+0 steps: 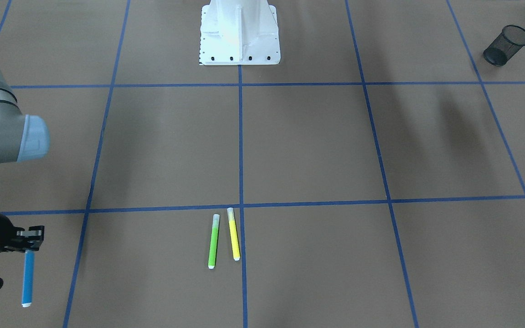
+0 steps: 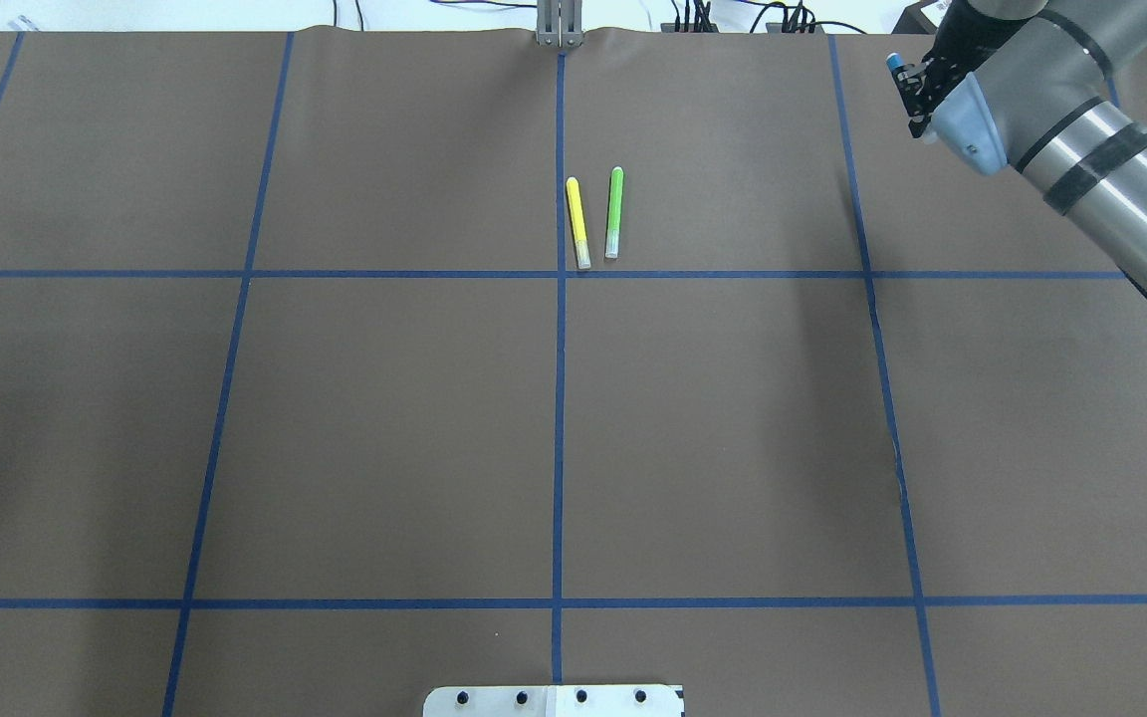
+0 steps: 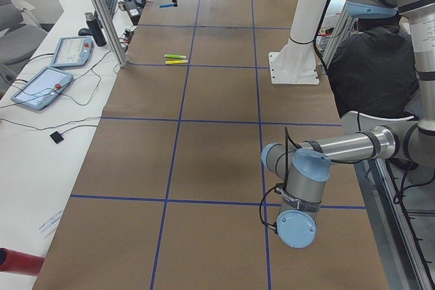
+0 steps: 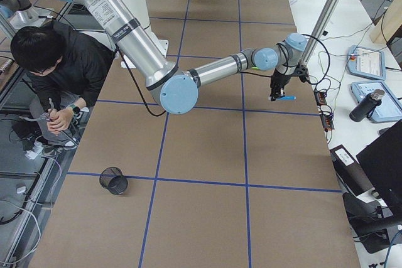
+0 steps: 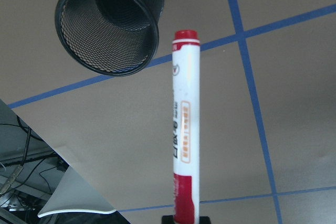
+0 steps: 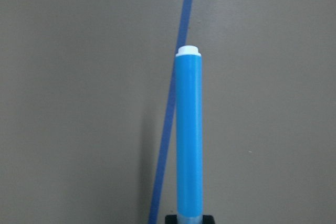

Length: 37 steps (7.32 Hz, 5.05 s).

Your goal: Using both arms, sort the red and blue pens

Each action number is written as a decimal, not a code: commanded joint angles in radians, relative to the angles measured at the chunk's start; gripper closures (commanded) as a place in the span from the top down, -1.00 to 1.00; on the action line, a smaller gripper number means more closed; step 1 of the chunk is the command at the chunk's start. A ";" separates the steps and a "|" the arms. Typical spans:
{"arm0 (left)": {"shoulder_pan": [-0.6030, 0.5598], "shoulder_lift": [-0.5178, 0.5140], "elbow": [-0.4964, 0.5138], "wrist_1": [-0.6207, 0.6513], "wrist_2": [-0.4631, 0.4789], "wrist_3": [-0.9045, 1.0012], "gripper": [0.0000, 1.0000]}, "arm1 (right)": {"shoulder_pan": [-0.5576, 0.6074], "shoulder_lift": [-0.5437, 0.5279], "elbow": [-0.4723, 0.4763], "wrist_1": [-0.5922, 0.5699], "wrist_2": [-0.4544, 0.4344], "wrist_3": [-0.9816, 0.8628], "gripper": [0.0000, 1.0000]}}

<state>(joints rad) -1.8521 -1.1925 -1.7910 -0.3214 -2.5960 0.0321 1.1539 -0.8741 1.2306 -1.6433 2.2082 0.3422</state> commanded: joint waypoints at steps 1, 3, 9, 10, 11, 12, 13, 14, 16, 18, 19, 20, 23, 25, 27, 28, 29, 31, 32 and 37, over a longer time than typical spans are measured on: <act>-0.033 0.014 0.054 0.001 -0.001 0.015 -1.00 | 0.036 -0.002 0.015 -0.122 -0.095 -0.170 -1.00; -0.042 0.049 0.067 0.013 -0.001 0.017 -1.00 | 0.085 -0.008 0.015 -0.171 -0.146 -0.311 -1.00; -0.052 0.047 0.156 0.024 -0.032 0.104 -1.00 | 0.158 -0.031 0.015 -0.214 -0.240 -0.468 -1.00; -0.052 0.025 0.150 0.025 -0.032 0.104 -1.00 | 0.159 -0.039 0.015 -0.213 -0.239 -0.474 -1.00; -0.050 0.002 0.150 0.025 -0.032 0.104 -1.00 | 0.161 -0.042 0.015 -0.213 -0.239 -0.479 -1.00; -0.052 -0.006 0.150 0.025 -0.032 0.104 -1.00 | 0.162 -0.043 0.015 -0.213 -0.237 -0.479 -1.00; -0.052 -0.006 0.151 0.025 -0.032 0.104 -1.00 | 0.162 -0.043 0.015 -0.213 -0.237 -0.479 -1.00; -0.052 0.000 0.153 0.025 -0.032 0.104 -1.00 | 0.168 -0.045 0.017 -0.213 -0.239 -0.485 -1.00; -0.052 0.014 0.159 0.025 -0.032 0.106 -1.00 | 0.197 -0.074 0.018 -0.219 -0.237 -0.514 -1.00; -0.052 0.019 0.165 0.025 -0.033 0.117 -1.00 | 0.217 -0.118 0.040 -0.285 -0.226 -0.513 -1.00; -0.052 0.020 0.189 0.025 -0.033 0.143 -1.00 | 0.219 -0.127 0.041 -0.311 -0.213 -0.513 -1.00; -0.052 0.022 0.202 0.028 -0.033 0.149 -1.00 | 0.219 -0.131 0.041 -0.312 -0.208 -0.511 -1.00; -0.052 0.037 0.200 0.048 -0.033 0.173 0.79 | 0.219 -0.152 0.043 -0.311 -0.206 -0.506 -1.00; -0.050 0.034 0.200 0.048 -0.070 0.172 1.00 | 0.225 -0.184 0.044 -0.308 -0.185 -0.512 -1.00; -0.050 0.010 0.197 0.041 -0.072 0.173 1.00 | 0.237 -0.218 0.044 -0.312 -0.185 -0.514 -1.00; -0.050 -0.025 0.194 0.038 -0.108 0.173 1.00 | 0.250 -0.236 0.044 -0.329 -0.183 -0.525 -1.00; -0.050 -0.070 0.191 0.035 -0.148 0.173 1.00 | 0.254 -0.256 0.044 -0.355 -0.182 -0.532 -1.00; -0.049 -0.189 0.182 0.021 -0.150 0.167 1.00 | 0.276 -0.269 0.053 -0.459 -0.182 -0.542 -1.00; -0.049 -0.244 0.179 0.006 -0.150 0.164 1.00 | 0.289 -0.323 0.093 -0.478 -0.180 -0.555 -1.00; -0.045 -0.375 0.118 -0.599 -0.142 -0.008 1.00 | 0.391 -0.486 0.171 -0.657 -0.125 -0.828 -1.00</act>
<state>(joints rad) -1.8977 -1.5550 -1.6430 -0.7223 -2.7454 0.1195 1.5090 -1.3433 1.3963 -2.2123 2.0623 -0.3969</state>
